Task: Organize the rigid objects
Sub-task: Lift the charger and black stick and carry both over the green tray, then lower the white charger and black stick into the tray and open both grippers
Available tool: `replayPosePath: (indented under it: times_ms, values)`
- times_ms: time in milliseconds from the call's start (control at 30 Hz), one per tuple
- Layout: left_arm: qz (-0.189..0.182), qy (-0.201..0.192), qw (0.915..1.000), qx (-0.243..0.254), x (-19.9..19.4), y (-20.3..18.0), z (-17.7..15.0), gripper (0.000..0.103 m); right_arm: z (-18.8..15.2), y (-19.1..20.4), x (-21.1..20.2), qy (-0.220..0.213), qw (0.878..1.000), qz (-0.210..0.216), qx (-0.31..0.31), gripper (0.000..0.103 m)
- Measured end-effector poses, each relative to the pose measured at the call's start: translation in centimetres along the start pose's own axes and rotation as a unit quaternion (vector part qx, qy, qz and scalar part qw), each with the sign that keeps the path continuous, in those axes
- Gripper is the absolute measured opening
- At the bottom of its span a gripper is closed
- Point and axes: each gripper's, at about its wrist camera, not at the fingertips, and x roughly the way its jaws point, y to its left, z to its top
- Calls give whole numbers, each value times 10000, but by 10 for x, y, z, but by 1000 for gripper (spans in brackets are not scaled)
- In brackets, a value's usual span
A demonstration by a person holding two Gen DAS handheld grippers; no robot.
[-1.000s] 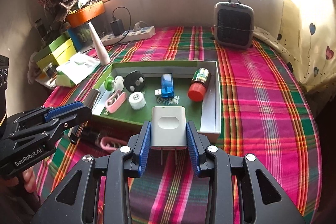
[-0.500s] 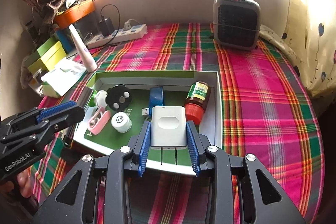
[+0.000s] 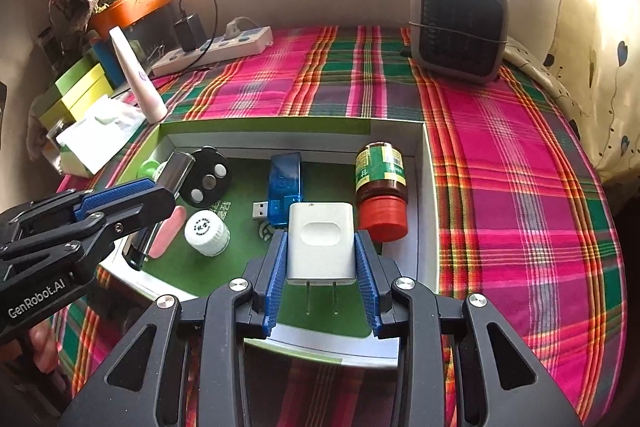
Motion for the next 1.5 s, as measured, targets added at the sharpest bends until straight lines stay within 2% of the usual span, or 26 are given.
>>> replayPosePath:
  times_ms: [633, 1500]
  values:
    - [112, 149, 9998, 49, 16, 2, -2, 22, -2, 2, 12, 56, 9999, -120, -91, 35]
    - [108, 121, 9999, 16, 15, 4, -2, 22, -3, 4, 11, -1, 9997, -180, -156, 35]
